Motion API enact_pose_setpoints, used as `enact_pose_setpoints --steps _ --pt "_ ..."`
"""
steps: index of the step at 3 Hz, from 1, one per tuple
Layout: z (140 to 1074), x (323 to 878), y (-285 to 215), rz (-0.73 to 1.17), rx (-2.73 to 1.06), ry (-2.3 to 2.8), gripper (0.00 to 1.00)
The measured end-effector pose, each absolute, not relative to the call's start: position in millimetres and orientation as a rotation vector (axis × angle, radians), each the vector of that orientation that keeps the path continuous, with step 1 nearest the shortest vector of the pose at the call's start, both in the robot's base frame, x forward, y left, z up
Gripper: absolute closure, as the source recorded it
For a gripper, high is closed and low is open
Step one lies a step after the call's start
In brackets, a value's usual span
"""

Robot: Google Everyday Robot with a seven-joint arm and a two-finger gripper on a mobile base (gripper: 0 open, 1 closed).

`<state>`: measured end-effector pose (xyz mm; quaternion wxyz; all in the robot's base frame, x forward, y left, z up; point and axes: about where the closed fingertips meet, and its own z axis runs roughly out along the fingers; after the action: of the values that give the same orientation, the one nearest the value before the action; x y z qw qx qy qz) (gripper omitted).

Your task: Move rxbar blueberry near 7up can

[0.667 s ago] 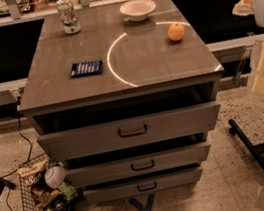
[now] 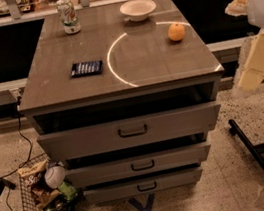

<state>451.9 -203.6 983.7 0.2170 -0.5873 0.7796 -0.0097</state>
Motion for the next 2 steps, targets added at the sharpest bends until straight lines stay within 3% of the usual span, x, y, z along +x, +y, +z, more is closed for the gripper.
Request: enact_pose_setpoints --steps 2 --pt "959.9 499.9 -152.8 0.301 -1.424 1.877 0.00"
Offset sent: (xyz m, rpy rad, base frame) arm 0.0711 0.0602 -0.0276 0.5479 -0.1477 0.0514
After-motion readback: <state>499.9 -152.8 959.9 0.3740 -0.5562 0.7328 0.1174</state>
